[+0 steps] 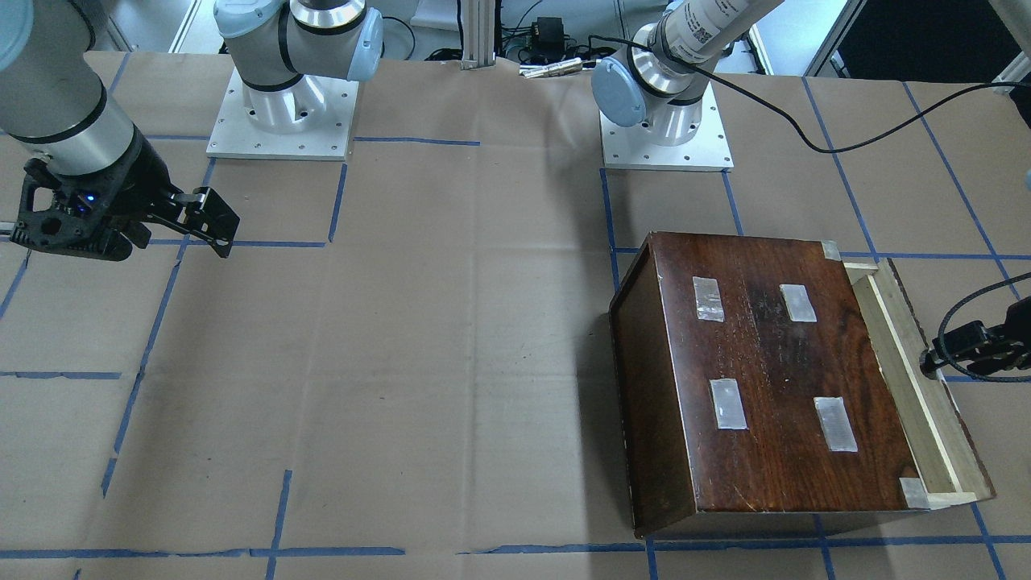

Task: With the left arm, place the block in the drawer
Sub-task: 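Pull the drawer outward from the cabinet with the left gripper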

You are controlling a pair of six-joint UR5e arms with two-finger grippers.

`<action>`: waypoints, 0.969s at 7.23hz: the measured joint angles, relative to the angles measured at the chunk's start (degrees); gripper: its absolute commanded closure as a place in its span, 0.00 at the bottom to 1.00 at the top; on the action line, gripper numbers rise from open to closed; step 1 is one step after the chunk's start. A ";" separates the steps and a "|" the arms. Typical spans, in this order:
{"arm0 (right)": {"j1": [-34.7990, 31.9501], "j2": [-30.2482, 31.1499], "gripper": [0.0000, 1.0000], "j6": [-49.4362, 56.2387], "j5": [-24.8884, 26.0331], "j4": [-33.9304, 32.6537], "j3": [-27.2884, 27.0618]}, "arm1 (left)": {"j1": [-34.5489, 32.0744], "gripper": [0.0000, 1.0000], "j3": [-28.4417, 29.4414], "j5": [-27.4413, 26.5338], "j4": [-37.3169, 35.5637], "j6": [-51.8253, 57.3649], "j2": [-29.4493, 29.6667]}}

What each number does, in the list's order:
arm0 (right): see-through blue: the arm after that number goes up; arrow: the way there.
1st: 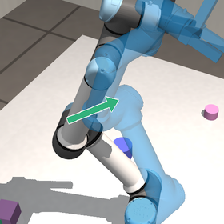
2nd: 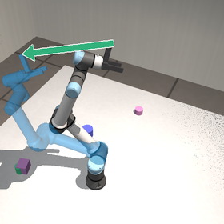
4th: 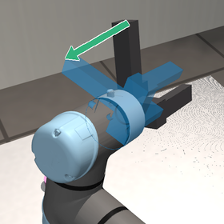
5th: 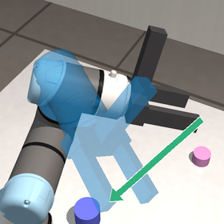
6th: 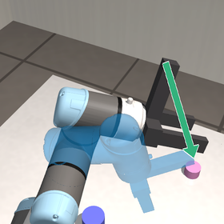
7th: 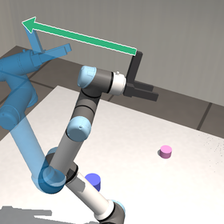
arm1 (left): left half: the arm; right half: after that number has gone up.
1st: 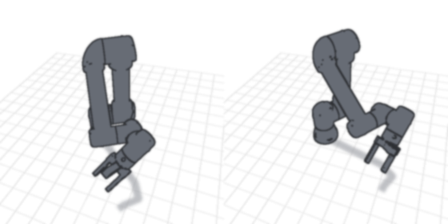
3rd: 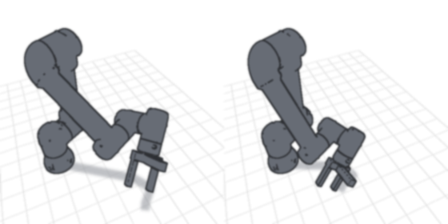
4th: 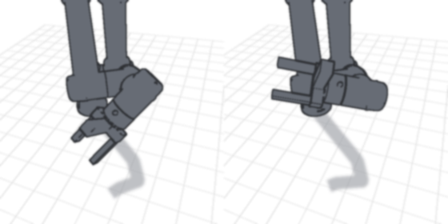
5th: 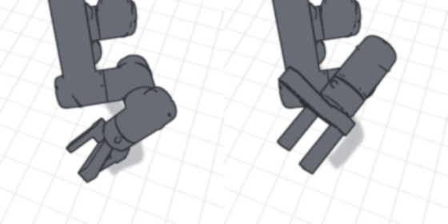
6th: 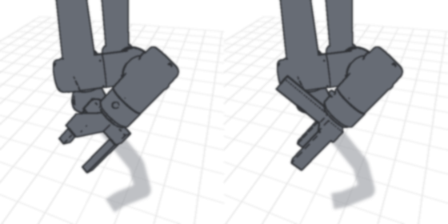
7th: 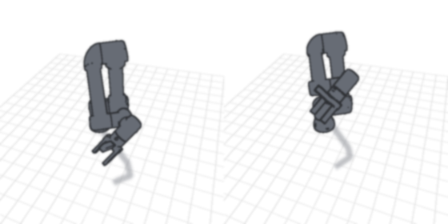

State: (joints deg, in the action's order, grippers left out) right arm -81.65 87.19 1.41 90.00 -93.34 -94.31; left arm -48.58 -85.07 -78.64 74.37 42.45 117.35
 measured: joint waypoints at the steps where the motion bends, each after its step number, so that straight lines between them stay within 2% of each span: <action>1: 0.00 0.00 0.00 0.00 0.00 0.00 0.00 | 0.16 0.01 0.46 -0.08 -0.25 0.22 0.02; 7: 0.00 0.00 0.00 0.00 0.00 0.00 0.00 | 0.36 0.01 2.78 -2.71 -0.38 0.62 0.50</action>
State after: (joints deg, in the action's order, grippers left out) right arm -81.65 87.19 1.41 90.00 -93.34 -94.31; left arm -48.23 -82.29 -81.35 73.99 43.06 117.85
